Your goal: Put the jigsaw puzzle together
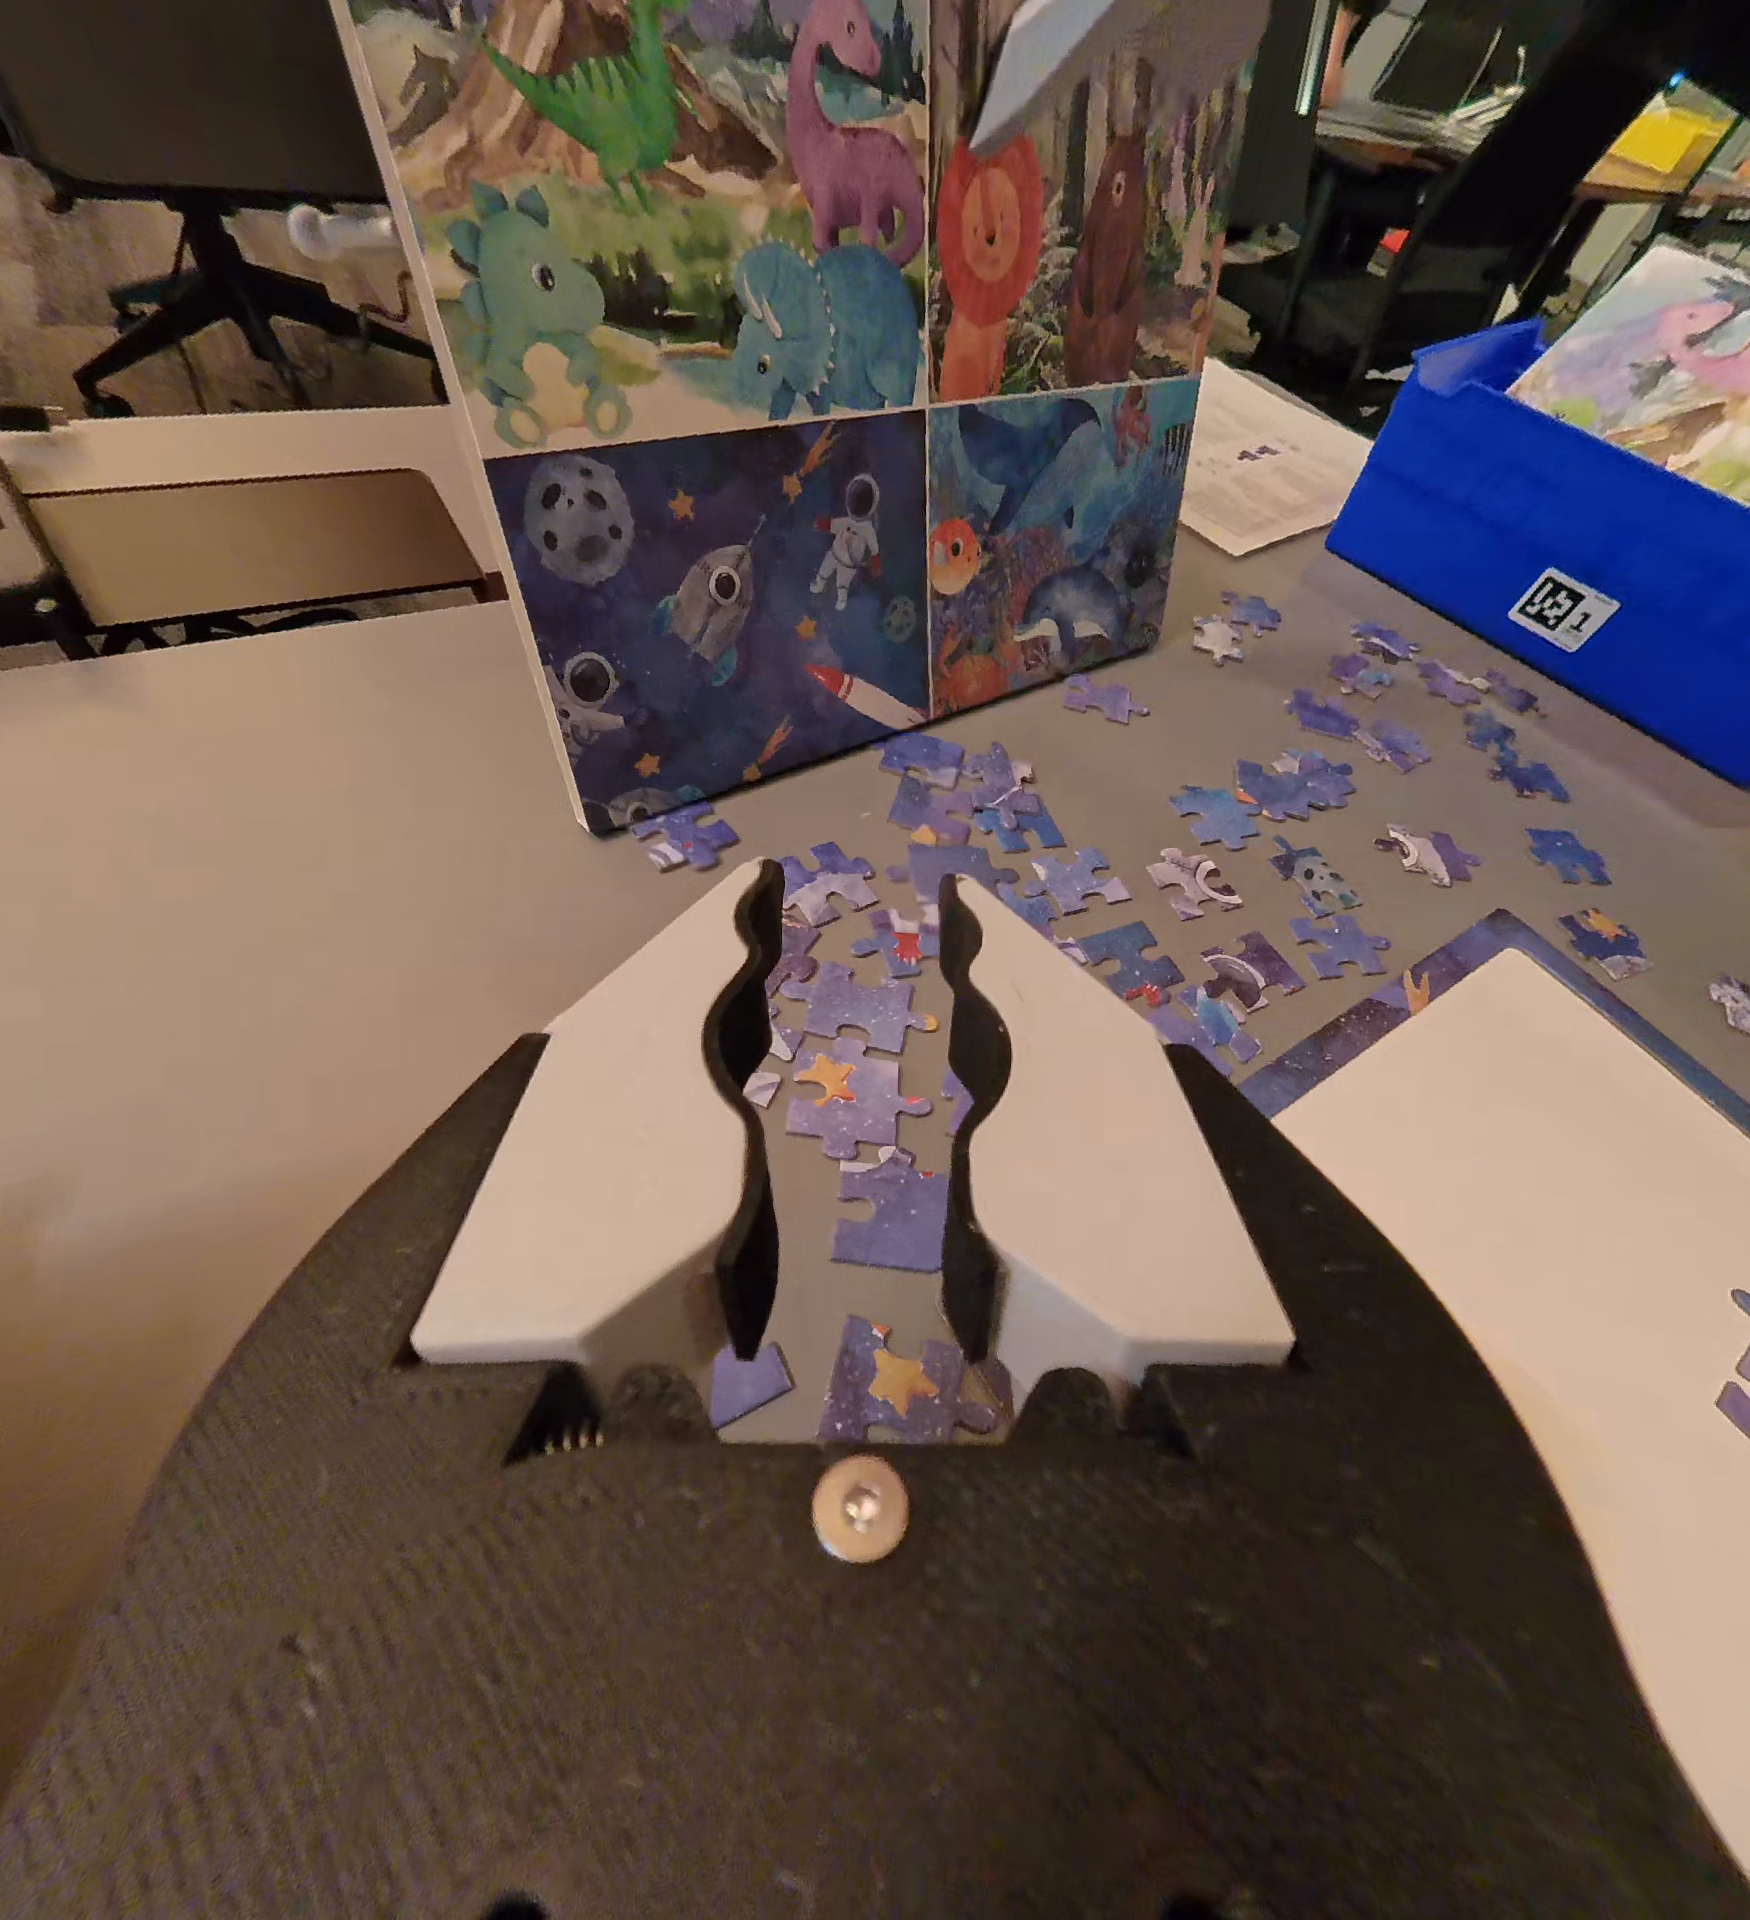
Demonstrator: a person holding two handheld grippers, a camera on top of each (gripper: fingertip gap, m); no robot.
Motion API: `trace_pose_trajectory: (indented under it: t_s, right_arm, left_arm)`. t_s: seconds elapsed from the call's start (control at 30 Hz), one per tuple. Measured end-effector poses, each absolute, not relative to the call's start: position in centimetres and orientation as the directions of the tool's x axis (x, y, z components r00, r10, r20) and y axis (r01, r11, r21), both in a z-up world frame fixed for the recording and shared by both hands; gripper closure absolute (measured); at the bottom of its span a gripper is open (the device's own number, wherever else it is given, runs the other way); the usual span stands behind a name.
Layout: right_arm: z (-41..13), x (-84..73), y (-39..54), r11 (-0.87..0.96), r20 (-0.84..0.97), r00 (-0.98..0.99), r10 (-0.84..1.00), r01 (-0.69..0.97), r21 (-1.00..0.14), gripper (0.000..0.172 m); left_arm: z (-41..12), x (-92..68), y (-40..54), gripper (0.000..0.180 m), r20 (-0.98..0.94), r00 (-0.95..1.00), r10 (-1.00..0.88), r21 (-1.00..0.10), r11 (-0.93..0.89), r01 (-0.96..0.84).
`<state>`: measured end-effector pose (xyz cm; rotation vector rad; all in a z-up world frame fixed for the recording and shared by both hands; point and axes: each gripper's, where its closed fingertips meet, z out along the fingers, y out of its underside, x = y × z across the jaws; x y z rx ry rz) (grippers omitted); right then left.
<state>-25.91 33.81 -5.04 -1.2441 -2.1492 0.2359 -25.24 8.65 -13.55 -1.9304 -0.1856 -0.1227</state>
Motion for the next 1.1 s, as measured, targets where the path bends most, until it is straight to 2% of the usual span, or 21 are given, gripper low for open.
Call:
trace_pose_trajectory:
  t_s: [0.03,0.07,0.23,0.37,0.5,0.6,0.83,1.1]
  right_arm:
    - [-4.9,-25.8,33.9,0.552,0.462,-0.351,0.814,0.714,-0.430,0.119]
    - [-4.5,-25.6,33.6,0.581,0.488,-0.366,0.792,0.697,-0.420,0.137]
    - [-0.7,-23.6,30.2,0.541,0.353,-0.410,0.841,0.652,-0.531,0.159]
    - [5.2,-21.9,29.7,0.569,0.409,-0.396,0.822,0.570,-0.592,0.162]
    - [7.1,-20.1,28.9,0.581,0.403,-0.419,0.813,0.540,-0.609,0.163]
    - [5.8,-19.4,28.9,0.604,0.419,-0.436,0.796,0.540,-0.586,0.163]
    - [-1.1,-20.7,29.8,0.631,0.399,-0.490,0.775,0.584,-0.511,0.163]
    - [-2.5,-21.1,28.0,0.563,0.213,-0.561,0.800,0.580,-0.588,0.163]
  left_arm:
    - [-13.4,-25.3,8.7,0.152,0.180,0.982,0.066,-0.917,-0.349,0.191]
    - [-13.4,-25.3,8.6,0.152,0.185,0.981,0.061,-0.918,-0.346,0.195]
    - [-13.6,-25.0,8.6,0.151,0.193,0.979,0.061,-0.916,-0.346,0.202]
    - [-14.0,-25.2,8.6,0.151,0.189,0.980,0.069,-0.912,-0.357,0.201]
    - [-14.3,-25.4,8.5,0.151,0.199,0.977,0.072,-0.909,-0.359,0.211]
    - [-14.2,-25.1,8.6,0.151,0.211,0.975,0.065,-0.909,-0.353,0.220]
    - [-14.2,-24.9,8.8,0.151,0.201,0.978,0.063,-0.909,-0.361,0.210]
    - [-13.9,-24.8,8.7,0.151,0.219,0.974,0.056,-0.908,-0.353,0.224]
